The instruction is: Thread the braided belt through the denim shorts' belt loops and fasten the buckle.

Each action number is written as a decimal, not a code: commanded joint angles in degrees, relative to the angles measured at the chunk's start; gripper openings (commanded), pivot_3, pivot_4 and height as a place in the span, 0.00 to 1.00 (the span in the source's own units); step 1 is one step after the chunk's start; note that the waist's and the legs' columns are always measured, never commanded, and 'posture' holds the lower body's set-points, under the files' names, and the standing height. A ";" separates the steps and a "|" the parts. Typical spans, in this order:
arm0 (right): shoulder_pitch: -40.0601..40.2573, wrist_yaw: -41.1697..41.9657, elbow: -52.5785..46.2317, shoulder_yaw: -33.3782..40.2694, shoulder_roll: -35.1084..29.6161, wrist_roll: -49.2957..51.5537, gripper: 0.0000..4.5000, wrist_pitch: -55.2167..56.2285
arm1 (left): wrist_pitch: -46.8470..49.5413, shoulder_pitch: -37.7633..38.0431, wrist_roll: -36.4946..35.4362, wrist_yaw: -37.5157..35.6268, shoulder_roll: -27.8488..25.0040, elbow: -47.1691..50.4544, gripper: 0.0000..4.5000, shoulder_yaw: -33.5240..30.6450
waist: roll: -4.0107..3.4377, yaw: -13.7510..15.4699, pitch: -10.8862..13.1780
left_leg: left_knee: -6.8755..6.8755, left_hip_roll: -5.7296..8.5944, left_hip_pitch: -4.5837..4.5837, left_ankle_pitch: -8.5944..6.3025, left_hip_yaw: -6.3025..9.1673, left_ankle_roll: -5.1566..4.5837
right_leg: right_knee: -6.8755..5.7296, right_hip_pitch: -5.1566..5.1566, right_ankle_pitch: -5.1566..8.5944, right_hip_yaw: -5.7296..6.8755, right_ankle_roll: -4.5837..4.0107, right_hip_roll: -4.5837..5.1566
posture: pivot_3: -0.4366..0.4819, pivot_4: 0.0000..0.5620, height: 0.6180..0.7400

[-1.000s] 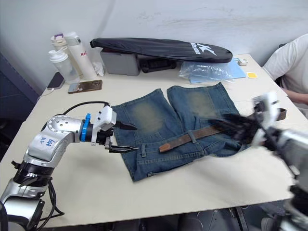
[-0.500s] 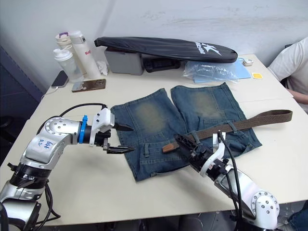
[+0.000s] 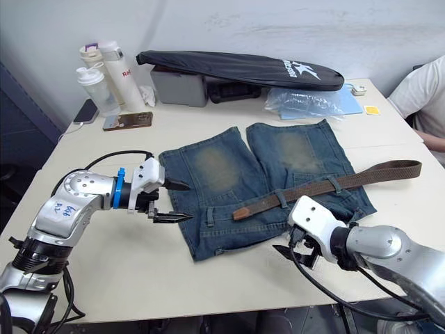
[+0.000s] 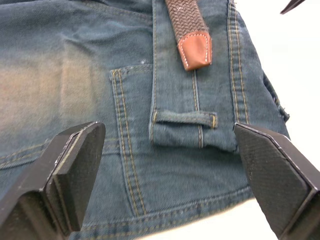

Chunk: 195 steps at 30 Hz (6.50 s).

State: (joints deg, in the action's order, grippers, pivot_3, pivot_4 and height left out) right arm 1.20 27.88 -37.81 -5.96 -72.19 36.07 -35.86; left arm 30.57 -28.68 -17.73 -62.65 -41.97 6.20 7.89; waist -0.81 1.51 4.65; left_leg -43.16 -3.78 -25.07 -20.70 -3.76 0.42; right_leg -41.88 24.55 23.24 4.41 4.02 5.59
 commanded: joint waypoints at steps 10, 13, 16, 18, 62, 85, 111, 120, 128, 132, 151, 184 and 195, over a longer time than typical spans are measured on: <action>-6.46 9.74 15.63 -2.93 8.17 -21.55 0.88 12.45 | -1.26 -1.97 1.33 0.96 1.02 -0.21 1.00 0.23 | -0.02 -0.06 0.00 | -0.53 0.00 -0.02 0.00 -0.01 0.04 | -0.25 0.07 0.04 -0.16 -0.08 0.19 | 0.48 0.27 0.03; -9.93 9.93 18.72 -6.41 11.25 -27.32 0.63 12.12 | -0.75 -2.01 1.20 1.27 1.56 0.14 1.00 0.20 | -0.04 -0.02 -0.01 | -0.86 0.01 -0.09 -0.02 -0.03 0.04 | -0.57 0.09 0.07 -0.25 -0.14 0.21 | 0.48 0.27 0.03; -9.77 11.02 21.15 -7.44 11.75 -31.15 0.31 12.99 | -1.00 -1.50 1.53 1.17 1.34 0.27 1.00 0.29 | -0.04 -0.05 -0.02 | -0.97 0.01 -0.11 -0.04 -0.05 0.00 | -0.96 0.20 0.22 -0.36 -0.41 0.41 | 0.48 0.27 0.03; -8.79 11.62 22.32 -6.30 11.41 -32.27 0.13 13.99 | -0.96 -1.45 1.61 1.32 1.35 0.20 1.00 0.23 | -0.04 -0.02 -0.02 | -1.00 0.07 -0.10 -0.05 -0.10 -0.02 | -1.11 0.22 0.27 -0.40 -0.50 0.69 | 0.48 0.27 0.03; -21.51 -3.62 7.70 43.56 46.46 12.15 0.98 -56.64 | -3.74 -5.05 1.86 1.16 5.85 -2.55 1.00 2.07 | 0.21 -0.01 -0.19 | -1.76 -0.86 -0.25 -0.02 -1.40 -0.07 | -2.02 0.43 0.95 -0.05 -0.89 0.84 | 0.48 0.27 0.03; -5.87 -57.35 21.94 36.93 44.13 76.93 0.98 -28.44 | -2.88 -3.27 2.13 2.74 3.59 -0.74 1.00 1.20 | 0.06 -0.30 -0.34 | -2.17 -0.22 -1.22 -0.10 -1.49 -0.28 | -2.66 1.09 0.85 -1.04 -0.78 0.71 | 0.48 0.27 0.03; -6.14 -60.10 28.22 25.94 40.46 76.93 0.98 -13.75 | -2.02 -3.86 2.47 3.11 2.68 -0.32 1.00 1.31 | 0.20 -0.15 -0.43 | -1.95 -0.77 -1.17 0.01 -1.50 -0.47 | -2.06 0.97 0.78 -1.55 -0.54 -0.19 | 0.48 0.27 0.03; -5.12 -59.26 29.57 27.73 38.08 76.93 0.98 -12.62 | -2.38 -4.12 2.59 3.06 2.92 -0.30 1.00 1.60 | 0.17 -0.05 -0.46 | -1.94 -0.77 -1.11 0.01 -1.53 -0.47 | -2.06 0.97 0.77 -1.56 -0.56 -0.20 | 0.48 0.27 0.03; -5.74 -61.34 30.76 28.89 37.65 76.93 0.98 -11.26 | -2.99 -4.46 2.87 3.02 2.81 -0.74 1.00 1.47 | 0.15 0.00 -0.46 | -1.91 -0.75 -1.17 0.01 -1.55 -0.47 | -2.02 0.94 0.78 -1.57 -0.60 -0.18 | 0.48 0.27 0.03; -5.89 -63.90 30.47 29.07 37.46 76.93 0.98 -10.69 | -3.30 -4.12 2.99 3.10 2.63 -0.67 1.00 1.34 | 0.12 0.04 -0.48 | -1.92 -0.73 -1.21 0.01 -1.55 -0.47 | -2.03 0.90 0.78 -1.59 -0.60 -0.16 | 0.48 0.27 0.03; -11.51 -78.28 24.14 29.17 46.46 76.25 0.98 1.32 | -2.94 -2.61 2.84 4.43 2.92 0.93 1.00 1.16 | 0.01 -0.11 -0.53 | -1.92 -0.73 -1.38 0.02 -1.57 -0.46 | -2.10 0.91 0.79 -1.62 -0.63 -0.16 | 0.48 0.27 0.03; -10.80 -53.24 33.19 25.86 53.11 69.06 0.13 -3.66 | -2.86 -4.45 3.69 3.68 2.46 0.31 1.00 1.07 | 0.13 -0.39 -0.53 | -1.93 -0.87 -1.21 0.13 -1.50 -0.68 | -2.13 1.08 0.80 -1.63 -0.62 -0.30 | 0.48 0.27 0.03; -11.64 -55.28 25.40 25.86 47.90 74.80 0.01 -6.46 | 2.74 -3.04 -3.35 3.65 1.68 4.67 1.00 -5.44 | 0.08 -0.34 -0.50 | -1.93 -0.87 -1.22 0.13 -1.52 -0.68 | -2.12 1.20 0.80 -1.64 -0.62 -0.25 | 0.48 0.27 0.03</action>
State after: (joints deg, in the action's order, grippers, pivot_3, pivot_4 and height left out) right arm -9.24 -27.22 -8.42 20.22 -23.42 108.17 -41.62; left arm 32.58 -32.01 -18.68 -58.56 -39.10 8.10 4.98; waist -0.73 1.17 4.15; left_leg -45.09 -4.65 -26.29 -20.56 -5.27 -0.26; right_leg -44.00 25.74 24.04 2.78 3.40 5.34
